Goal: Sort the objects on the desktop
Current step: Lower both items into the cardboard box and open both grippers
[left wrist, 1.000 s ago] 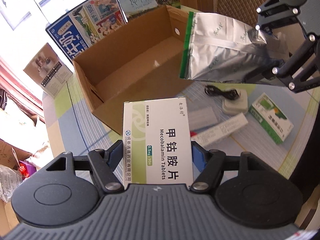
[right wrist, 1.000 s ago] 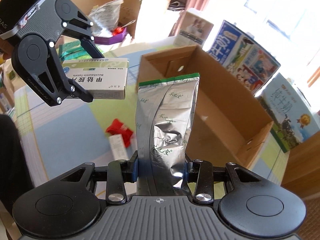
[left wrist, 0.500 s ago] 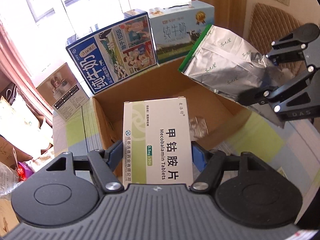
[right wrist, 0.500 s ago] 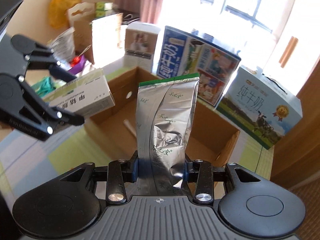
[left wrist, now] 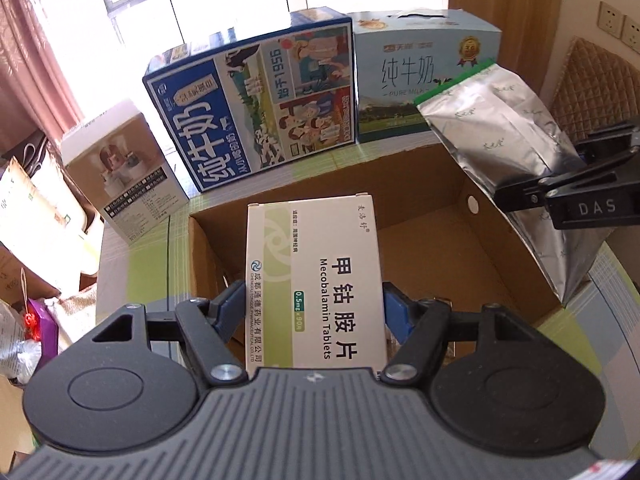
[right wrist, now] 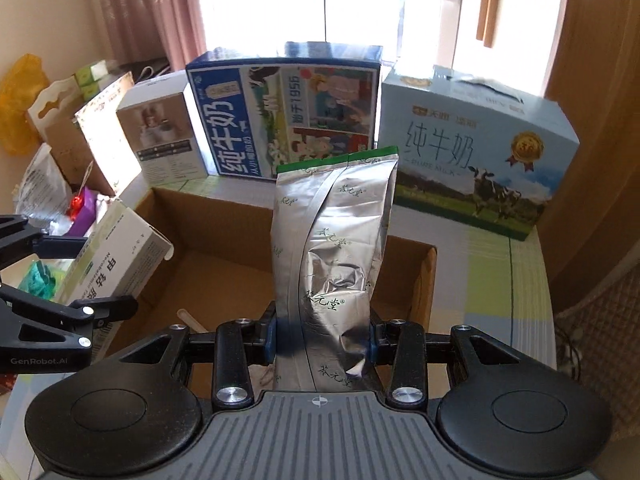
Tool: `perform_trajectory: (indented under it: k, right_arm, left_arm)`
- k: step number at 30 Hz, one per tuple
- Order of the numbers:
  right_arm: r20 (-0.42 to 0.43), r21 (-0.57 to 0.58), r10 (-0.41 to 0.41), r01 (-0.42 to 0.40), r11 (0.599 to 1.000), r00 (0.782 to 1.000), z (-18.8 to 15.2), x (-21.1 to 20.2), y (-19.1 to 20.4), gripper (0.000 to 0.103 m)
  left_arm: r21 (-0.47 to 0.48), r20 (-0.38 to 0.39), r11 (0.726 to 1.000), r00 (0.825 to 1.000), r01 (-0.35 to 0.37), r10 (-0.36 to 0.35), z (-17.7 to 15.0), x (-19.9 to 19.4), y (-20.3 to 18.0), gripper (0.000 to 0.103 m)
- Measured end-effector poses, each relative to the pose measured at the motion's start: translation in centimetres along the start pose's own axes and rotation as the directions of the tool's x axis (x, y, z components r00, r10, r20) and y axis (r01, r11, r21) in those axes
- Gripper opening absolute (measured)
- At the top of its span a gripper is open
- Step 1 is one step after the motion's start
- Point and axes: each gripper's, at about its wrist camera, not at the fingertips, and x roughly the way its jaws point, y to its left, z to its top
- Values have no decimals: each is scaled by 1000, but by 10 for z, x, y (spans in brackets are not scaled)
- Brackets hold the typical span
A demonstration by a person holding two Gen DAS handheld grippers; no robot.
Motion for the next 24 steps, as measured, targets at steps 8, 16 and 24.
perform_trajectory:
  k: [8,16,24]
  right_arm:
    - [-31,82,10,-8,997,999,-5,23,-13,37]
    - [-59,153,28,-19,988,998,-11,36,-21,37]
    - [-22,184,13,-9,983,1000,-8,25,-26,50]
  left_arm:
    - [-37,-16,999,1000,7,-8,-1,24,1,68]
    - [-43,9,999,1000,-20,21,-12,21,7,80]
    - [-50,29,999,999,-17,19,-26,4,13,80]
